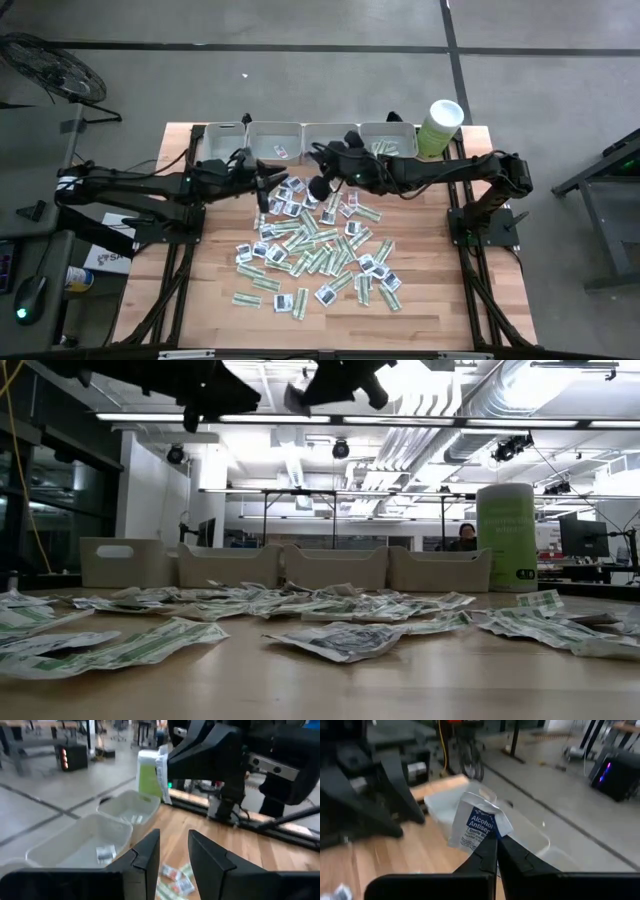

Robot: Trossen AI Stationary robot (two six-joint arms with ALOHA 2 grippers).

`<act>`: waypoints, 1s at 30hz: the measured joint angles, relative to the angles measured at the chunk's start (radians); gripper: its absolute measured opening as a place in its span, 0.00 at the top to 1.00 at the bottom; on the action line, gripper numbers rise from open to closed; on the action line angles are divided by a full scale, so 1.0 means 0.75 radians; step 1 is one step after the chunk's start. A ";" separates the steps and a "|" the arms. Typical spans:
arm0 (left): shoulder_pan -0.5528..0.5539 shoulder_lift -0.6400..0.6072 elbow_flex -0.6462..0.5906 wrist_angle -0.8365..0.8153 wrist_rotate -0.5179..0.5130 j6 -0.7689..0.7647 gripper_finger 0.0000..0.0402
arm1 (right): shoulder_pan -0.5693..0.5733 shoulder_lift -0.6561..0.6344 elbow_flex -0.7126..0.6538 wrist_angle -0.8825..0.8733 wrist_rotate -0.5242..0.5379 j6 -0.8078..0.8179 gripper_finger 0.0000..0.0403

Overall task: Pick & Place First Aid Supplies
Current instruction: Put the blue alcohol pad into the left gray bin

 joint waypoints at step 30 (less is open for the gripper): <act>0.000 0.313 0.125 0.361 -0.220 0.145 0.79 | 0.005 0.010 -0.016 0.108 -0.067 -0.104 1.00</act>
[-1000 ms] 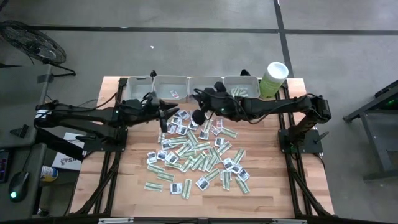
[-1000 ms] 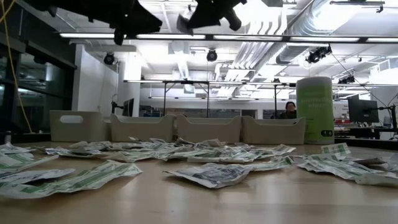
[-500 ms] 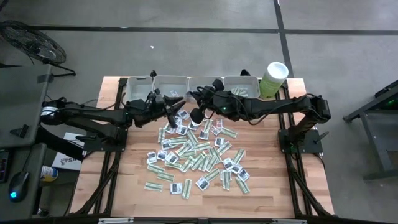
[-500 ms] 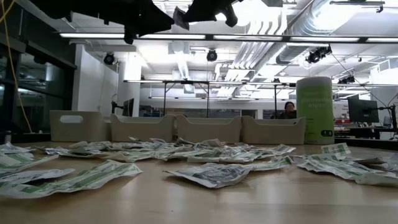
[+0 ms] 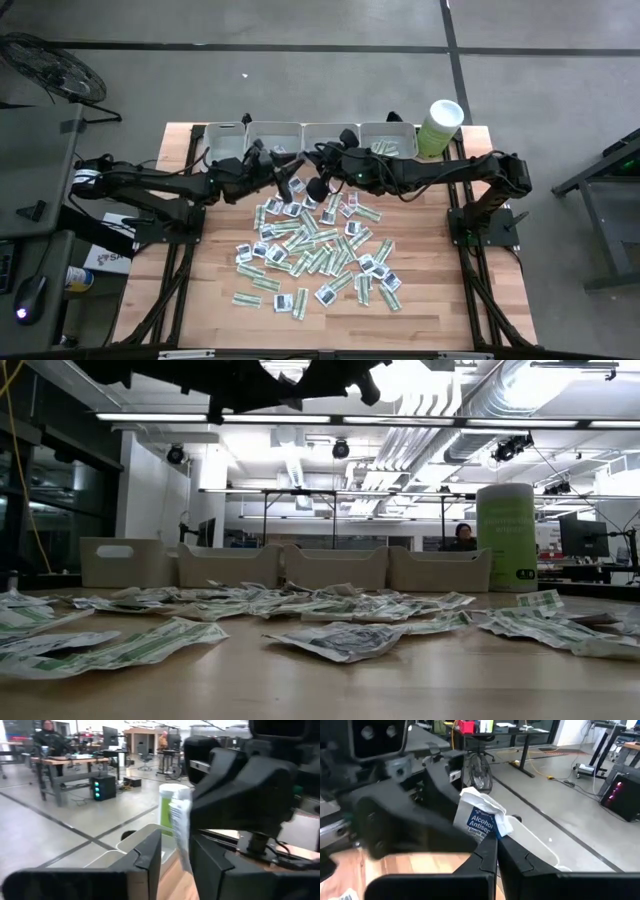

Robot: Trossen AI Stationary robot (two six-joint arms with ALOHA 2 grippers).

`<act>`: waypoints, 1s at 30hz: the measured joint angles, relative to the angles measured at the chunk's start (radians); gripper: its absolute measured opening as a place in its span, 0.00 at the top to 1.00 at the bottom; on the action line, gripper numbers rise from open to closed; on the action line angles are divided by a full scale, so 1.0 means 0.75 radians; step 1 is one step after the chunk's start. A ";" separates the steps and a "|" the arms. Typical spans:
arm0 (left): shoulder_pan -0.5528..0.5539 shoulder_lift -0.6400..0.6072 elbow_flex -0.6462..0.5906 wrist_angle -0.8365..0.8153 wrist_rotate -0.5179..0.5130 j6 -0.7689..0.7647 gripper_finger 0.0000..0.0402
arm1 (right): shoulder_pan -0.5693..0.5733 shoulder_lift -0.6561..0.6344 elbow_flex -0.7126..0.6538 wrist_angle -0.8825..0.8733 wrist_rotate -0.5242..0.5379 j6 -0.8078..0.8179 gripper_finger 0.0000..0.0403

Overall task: Pick & Place First Aid Supplies
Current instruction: Put the blue alcohol pad into the left gray bin

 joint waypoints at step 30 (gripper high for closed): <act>0.001 -0.065 -0.001 -0.155 -0.250 -0.032 1.00 | -0.164 -0.241 0.010 -0.288 -0.101 0.024 0.54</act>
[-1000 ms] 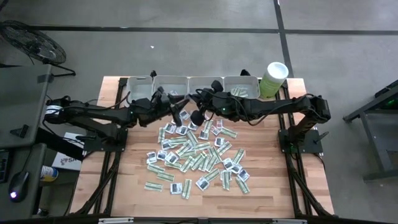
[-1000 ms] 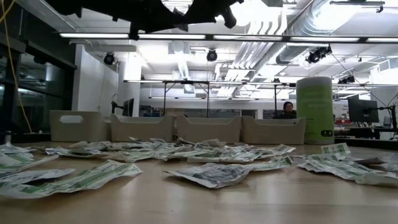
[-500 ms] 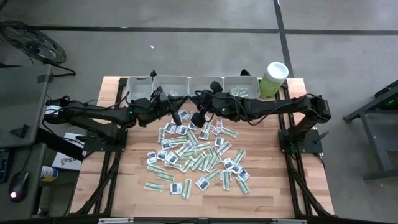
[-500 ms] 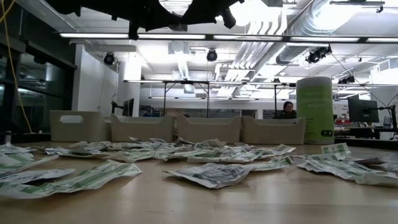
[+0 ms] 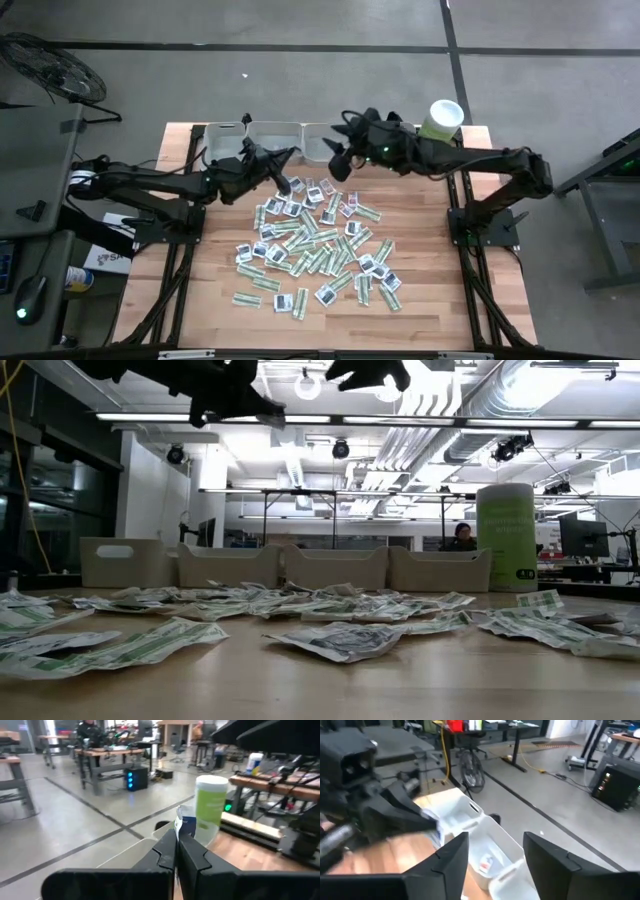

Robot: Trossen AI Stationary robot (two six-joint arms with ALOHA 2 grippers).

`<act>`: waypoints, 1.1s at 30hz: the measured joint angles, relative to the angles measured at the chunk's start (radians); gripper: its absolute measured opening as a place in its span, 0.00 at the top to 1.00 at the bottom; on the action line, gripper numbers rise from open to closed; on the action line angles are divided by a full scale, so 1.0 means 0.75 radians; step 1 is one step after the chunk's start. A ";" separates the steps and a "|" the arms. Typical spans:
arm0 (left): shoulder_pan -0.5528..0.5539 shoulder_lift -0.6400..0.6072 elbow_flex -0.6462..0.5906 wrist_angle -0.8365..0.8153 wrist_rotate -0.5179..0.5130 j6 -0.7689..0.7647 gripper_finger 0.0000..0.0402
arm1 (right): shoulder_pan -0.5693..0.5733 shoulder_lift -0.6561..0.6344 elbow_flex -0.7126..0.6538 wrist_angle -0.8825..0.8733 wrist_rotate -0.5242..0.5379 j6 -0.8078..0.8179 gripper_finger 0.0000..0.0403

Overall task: Pick & Place First Aid Supplies
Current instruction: Put the blue alcohol pad into the left gray bin

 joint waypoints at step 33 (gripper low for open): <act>0.573 -0.256 0.214 -1.443 0.124 -0.822 1.00 | -0.190 -0.032 0.000 -0.399 -0.119 0.129 0.51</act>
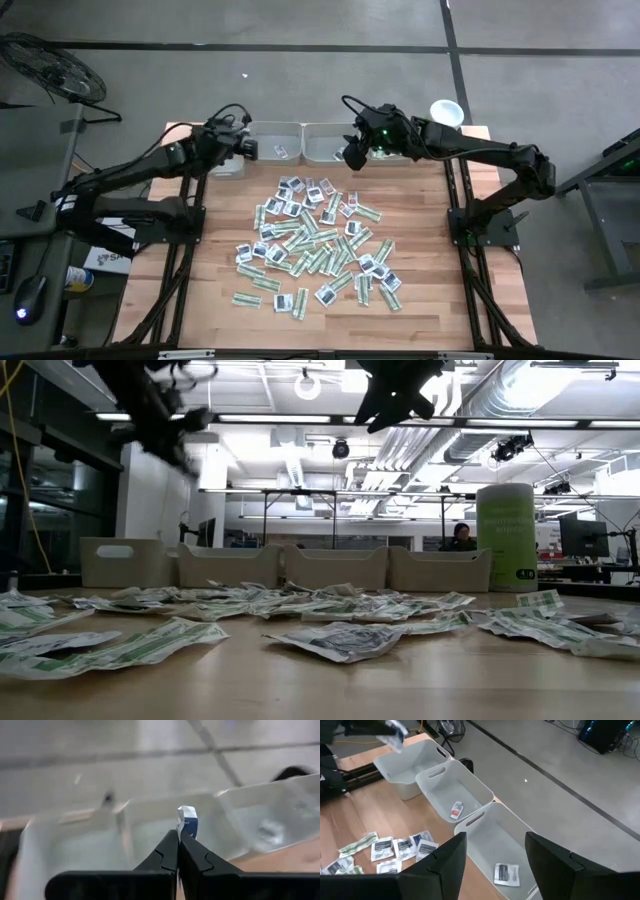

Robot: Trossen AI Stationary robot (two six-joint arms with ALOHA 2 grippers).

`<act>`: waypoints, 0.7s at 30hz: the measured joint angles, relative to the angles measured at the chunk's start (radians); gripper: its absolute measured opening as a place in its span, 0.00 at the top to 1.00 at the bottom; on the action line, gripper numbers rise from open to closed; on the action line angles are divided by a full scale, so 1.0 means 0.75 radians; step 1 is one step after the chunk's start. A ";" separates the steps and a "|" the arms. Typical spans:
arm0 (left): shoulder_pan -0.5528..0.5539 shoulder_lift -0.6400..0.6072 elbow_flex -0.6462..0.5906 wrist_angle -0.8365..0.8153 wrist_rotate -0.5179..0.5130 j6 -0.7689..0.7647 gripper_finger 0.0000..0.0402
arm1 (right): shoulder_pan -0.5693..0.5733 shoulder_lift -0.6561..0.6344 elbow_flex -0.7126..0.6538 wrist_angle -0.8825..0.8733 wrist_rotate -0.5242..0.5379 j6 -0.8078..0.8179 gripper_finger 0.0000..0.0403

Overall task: Pick & Place First Aid Supplies
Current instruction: Put the blue alcohol pad into the left gray bin

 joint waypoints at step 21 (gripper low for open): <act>0.489 0.124 -0.110 -0.211 0.271 -0.068 1.00 | -0.010 0.000 -0.078 -0.007 0.005 -0.001 0.51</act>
